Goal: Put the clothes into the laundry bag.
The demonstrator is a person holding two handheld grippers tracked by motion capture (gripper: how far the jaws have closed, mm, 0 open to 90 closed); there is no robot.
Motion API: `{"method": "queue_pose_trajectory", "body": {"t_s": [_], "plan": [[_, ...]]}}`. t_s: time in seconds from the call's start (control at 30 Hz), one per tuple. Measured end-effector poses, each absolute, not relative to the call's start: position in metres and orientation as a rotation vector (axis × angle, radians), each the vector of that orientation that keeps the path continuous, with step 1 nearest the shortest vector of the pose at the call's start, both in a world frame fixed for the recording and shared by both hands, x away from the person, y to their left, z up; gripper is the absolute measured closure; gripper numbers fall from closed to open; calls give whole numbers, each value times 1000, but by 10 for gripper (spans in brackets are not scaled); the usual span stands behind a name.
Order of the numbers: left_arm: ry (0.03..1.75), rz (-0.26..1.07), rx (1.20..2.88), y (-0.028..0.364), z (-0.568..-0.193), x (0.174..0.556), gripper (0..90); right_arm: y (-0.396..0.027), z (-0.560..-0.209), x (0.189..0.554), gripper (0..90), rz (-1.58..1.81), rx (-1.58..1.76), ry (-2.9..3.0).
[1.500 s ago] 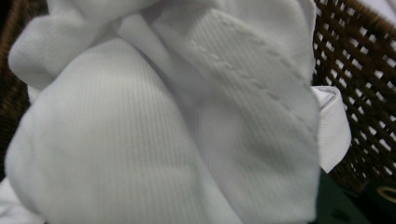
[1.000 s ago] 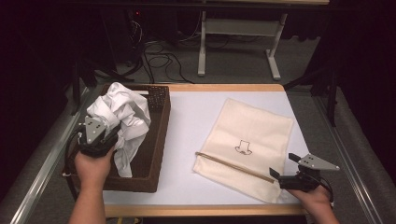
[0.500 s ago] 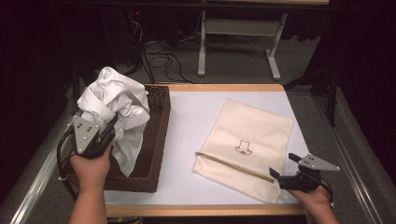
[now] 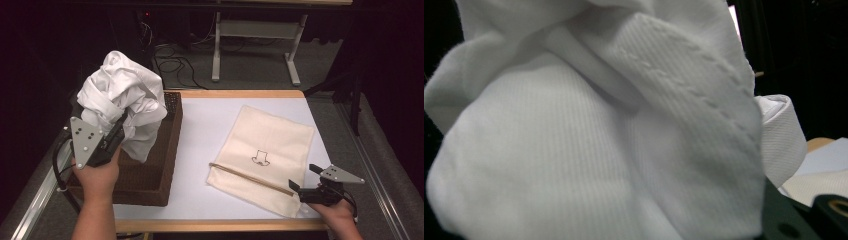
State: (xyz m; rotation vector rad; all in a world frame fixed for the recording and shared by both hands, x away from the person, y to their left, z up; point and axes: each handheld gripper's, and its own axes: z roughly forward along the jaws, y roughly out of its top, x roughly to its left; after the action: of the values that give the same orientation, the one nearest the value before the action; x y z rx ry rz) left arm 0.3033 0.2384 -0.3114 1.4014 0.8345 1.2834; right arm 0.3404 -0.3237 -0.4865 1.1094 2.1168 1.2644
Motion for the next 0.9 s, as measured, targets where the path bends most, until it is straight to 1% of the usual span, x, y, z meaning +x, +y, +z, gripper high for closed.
{"method": "queue_pose_trajectory", "body": {"t_s": [0.23, 0.67, 0.7, 0.73, 0.77, 0.8, 0.9], "plan": [[764, 1293, 1376, 223, -293, 299, 713, -323, -487, 340, 5, 1266, 1109, 2118], [609, 1205, 1384, 154, -285, 309, 713, -324, -486, 340, 5, 1268, 1099, 2117], [609, 1205, 1384, 154, -285, 309, 713, -324, -486, 340, 5, 1268, 1099, 2117], [588, 1182, 1386, 142, -284, 310, 713, -324, -486, 340, 5, 1271, 1101, 2115], [588, 1182, 1386, 142, -284, 310, 713, -324, -486, 340, 5, 1271, 1101, 2115], [571, 1165, 1387, 130, -284, 311, 713, -324, -486, 340, 5, 1274, 1097, 2117], [534, 1140, 1395, 113, -284, 313, 713, -325, -485, 340, 5, 1274, 1101, 2115]]}}
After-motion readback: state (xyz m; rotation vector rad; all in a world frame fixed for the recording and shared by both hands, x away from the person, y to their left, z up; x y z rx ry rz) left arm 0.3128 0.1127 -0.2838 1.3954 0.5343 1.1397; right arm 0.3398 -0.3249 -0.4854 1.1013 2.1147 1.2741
